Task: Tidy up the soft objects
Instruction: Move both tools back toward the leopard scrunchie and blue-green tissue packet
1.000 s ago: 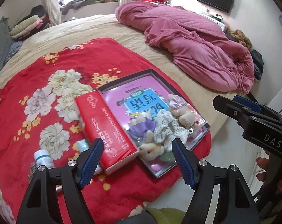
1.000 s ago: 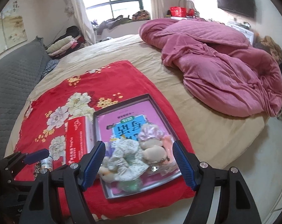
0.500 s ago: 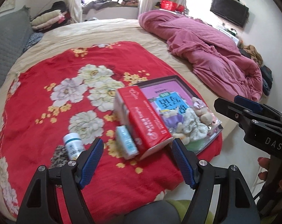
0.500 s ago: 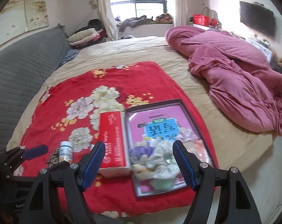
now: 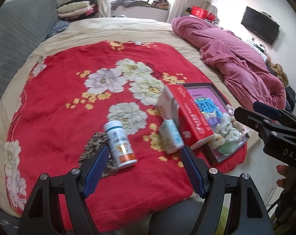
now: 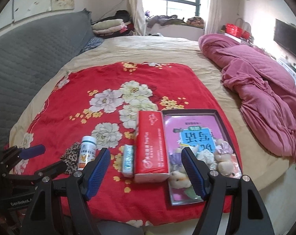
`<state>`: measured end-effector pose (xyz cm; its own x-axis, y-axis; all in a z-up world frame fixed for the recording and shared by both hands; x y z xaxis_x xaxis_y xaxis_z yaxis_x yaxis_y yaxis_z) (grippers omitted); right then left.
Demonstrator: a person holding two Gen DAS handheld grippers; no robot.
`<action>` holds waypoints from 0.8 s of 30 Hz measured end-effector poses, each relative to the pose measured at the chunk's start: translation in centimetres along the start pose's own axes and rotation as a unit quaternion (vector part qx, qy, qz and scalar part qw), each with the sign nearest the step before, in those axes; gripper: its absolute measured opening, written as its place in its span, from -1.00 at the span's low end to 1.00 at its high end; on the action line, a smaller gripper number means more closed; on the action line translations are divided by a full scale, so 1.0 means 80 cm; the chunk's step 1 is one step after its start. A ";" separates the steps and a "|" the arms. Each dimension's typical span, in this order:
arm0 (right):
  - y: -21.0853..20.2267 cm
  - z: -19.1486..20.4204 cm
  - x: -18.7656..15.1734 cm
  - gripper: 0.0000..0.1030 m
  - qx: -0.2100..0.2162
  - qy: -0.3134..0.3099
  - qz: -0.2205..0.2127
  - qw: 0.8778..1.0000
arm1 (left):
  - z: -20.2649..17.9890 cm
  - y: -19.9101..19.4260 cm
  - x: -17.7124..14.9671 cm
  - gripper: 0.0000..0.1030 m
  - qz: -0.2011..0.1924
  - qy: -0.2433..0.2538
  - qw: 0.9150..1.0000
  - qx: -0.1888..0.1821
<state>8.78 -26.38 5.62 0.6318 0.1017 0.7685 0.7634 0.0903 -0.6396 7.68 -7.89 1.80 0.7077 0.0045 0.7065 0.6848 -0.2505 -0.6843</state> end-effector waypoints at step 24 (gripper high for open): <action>0.153 0.116 -0.091 0.43 -0.052 -0.115 0.118 0.985 | 0.141 0.070 -0.069 0.49 0.074 -0.069 0.993 0.059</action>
<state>12.32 -16.85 -7.98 0.7548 0.3314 0.5660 0.6163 -0.0632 -0.7849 9.56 1.60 -7.94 0.8130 0.1108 0.5716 0.5822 -0.1426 -0.8005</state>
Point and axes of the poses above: each gripper's, at about its wrist camera, not at the fingertips, and y roughly the way its jaws point, z to its left, x to its top, the point moved 3 cm from there along y, roughly the way its jaws point, and after that the axes turned 10 degrees about -z, right-handed, at the moved point
